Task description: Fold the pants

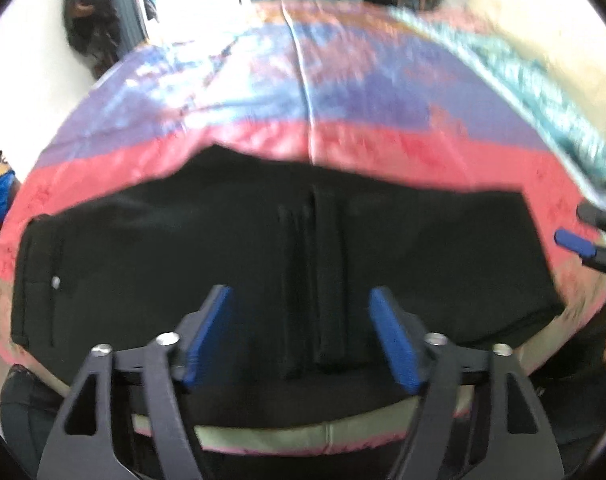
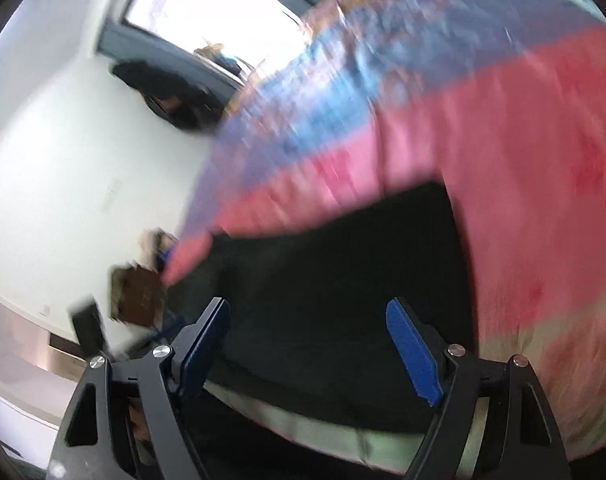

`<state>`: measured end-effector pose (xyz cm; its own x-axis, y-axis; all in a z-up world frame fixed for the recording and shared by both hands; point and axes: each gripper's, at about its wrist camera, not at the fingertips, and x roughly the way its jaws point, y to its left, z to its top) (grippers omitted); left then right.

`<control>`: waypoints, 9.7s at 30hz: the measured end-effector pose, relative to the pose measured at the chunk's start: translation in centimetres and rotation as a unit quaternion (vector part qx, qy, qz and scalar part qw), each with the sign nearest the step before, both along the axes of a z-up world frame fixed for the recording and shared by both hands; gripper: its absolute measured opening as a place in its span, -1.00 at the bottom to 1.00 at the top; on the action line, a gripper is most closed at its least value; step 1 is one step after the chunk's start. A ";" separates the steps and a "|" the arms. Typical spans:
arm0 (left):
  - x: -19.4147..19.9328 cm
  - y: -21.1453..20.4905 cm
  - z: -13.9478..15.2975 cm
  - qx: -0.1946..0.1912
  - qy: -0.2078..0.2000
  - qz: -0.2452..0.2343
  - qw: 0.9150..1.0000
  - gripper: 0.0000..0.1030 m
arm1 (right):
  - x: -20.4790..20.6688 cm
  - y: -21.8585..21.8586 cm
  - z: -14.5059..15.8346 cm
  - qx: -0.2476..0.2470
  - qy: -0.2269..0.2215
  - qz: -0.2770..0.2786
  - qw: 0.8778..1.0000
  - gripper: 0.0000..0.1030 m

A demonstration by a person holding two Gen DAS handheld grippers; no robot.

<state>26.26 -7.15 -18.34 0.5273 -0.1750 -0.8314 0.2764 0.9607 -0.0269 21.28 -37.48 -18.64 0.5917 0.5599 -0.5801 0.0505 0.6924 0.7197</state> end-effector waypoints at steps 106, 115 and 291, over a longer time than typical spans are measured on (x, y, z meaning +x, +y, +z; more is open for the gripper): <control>9.6 8.9 -7.7 0.046 -0.050 0.145 0.987 0.99 | -3.6 7.1 -5.5 -0.298 -0.008 0.001 0.955 1.00; 9.6 8.9 -7.7 0.046 -0.050 0.145 0.987 0.99 | -3.7 7.2 -5.5 -0.300 -0.009 0.001 0.954 1.00; -1.4 12.6 -2.4 -0.180 0.002 0.144 0.973 0.44 | 0.1 5.0 8.9 -0.001 -0.048 0.125 0.991 -0.65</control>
